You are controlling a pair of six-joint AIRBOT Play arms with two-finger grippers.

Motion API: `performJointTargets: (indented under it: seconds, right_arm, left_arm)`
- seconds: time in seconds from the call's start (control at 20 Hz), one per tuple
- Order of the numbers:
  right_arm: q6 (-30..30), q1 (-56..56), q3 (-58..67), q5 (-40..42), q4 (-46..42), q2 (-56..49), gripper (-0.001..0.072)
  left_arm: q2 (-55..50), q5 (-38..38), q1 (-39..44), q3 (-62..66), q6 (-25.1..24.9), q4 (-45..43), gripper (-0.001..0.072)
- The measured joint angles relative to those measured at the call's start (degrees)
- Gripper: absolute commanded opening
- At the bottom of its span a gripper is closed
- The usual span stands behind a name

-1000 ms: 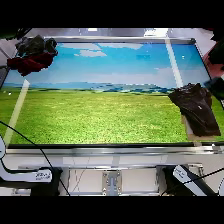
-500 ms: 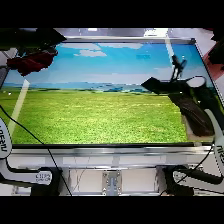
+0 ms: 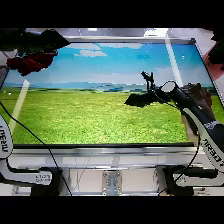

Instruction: Fold the shirts.

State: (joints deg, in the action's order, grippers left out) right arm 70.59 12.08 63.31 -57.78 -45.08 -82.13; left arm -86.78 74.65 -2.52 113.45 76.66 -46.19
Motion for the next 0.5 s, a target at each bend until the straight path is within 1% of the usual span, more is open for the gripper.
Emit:
performJointTargets:
  seconds: [0.5]
  right_arm:
    - [0.5, 1.2, 0.0, -0.5, -1.2, -0.2, 0.0444]
  left_arm:
    - [0.0, 0.0, 0.0, 0.0, 0.0, -0.1, 0.0466]
